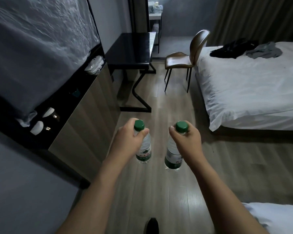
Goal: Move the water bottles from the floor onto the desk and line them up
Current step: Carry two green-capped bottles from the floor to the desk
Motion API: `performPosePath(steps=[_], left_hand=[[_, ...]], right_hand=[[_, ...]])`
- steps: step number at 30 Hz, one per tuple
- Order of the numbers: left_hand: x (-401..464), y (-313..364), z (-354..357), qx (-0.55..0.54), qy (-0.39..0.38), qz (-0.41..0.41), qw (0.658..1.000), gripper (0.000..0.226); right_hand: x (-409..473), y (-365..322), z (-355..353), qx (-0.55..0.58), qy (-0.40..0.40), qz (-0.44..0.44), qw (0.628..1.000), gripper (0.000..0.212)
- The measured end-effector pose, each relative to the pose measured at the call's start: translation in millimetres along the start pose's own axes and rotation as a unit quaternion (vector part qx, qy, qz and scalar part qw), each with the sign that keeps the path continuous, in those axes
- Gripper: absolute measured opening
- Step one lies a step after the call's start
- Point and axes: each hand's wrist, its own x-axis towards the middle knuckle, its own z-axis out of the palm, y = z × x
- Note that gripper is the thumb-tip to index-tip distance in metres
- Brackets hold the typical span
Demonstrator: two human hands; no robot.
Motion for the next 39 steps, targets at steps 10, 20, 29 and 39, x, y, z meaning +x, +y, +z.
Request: performPosePath(steps=[10,20,29,39], left_hand=[[144.5,-2.0,28.2,0.005,-0.029,0.031,0.999,0.017],[293.2,19.3,90.0,0.003,-0.037,0.024,0.999,0.015],[425.6,53.3,141.4,-0.003,-0.018,0.018,1.000,0.023],[581.0,48.1,183.6,0.012,-0.020,0.016,1.000,0.021]], right_hand=[[137.8,5.1,33.9,-0.005,0.031,0.001,1.000,0.019],[289.7,48.5,42.6,-0.002,0.044,-0.003,0.999,0.022],[438.0,70.3,36.3,-0.009,0.017,-0.022,1.000,0.024],[590.2,104.9,70.5,-0.005,0.008,-0.015,1.000,0.026]])
